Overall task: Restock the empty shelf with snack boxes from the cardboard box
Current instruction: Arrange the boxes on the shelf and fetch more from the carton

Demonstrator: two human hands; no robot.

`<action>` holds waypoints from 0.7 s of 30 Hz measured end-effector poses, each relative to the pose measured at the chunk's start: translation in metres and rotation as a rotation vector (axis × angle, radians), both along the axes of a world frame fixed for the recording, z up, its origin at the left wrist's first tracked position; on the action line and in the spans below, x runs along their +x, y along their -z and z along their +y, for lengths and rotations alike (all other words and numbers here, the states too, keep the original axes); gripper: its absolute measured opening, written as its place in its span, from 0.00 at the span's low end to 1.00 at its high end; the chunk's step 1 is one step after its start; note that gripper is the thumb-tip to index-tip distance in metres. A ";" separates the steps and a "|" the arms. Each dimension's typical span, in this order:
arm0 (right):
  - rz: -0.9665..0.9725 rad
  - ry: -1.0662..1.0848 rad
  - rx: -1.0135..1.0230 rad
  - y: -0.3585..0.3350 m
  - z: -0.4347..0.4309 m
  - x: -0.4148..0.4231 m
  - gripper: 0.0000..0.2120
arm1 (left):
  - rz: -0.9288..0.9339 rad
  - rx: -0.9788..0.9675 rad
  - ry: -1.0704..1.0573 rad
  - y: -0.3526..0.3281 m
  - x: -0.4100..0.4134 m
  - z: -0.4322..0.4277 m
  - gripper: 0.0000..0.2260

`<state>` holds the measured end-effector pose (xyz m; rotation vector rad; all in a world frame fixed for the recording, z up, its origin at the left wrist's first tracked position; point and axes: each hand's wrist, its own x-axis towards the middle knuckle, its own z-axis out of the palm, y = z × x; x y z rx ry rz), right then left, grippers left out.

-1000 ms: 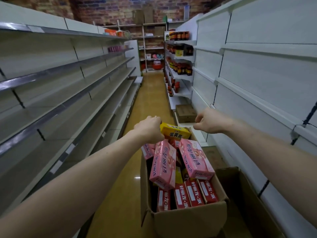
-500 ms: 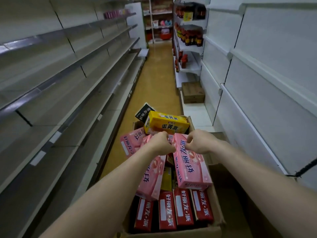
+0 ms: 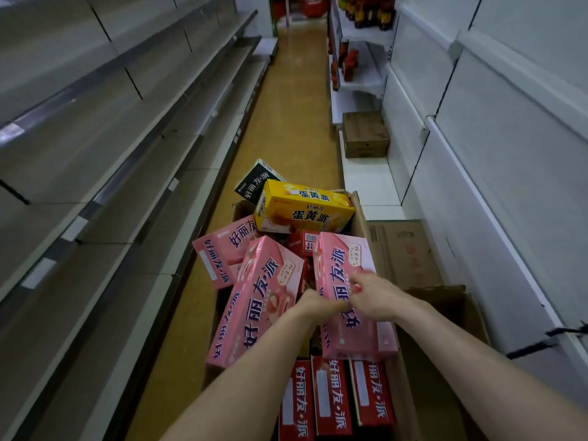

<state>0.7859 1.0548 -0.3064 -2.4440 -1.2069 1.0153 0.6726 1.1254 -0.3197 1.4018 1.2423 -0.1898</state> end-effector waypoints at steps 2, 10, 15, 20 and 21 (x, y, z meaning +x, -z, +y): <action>-0.006 -0.008 0.000 0.007 0.000 0.001 0.18 | -0.030 -0.057 -0.053 0.008 0.001 -0.007 0.23; -0.014 -0.041 0.005 0.002 0.005 0.003 0.16 | -0.095 -0.190 -0.196 0.020 -0.003 -0.009 0.27; 0.018 0.016 0.042 -0.005 0.009 0.001 0.15 | -0.113 -0.244 -0.205 -0.004 -0.016 0.009 0.28; 0.013 0.215 0.129 -0.019 0.020 0.000 0.25 | -0.144 -0.315 -0.182 -0.032 -0.045 0.027 0.13; 0.037 0.256 0.168 -0.023 0.022 0.000 0.24 | -0.167 -0.332 -0.181 -0.039 -0.052 0.030 0.12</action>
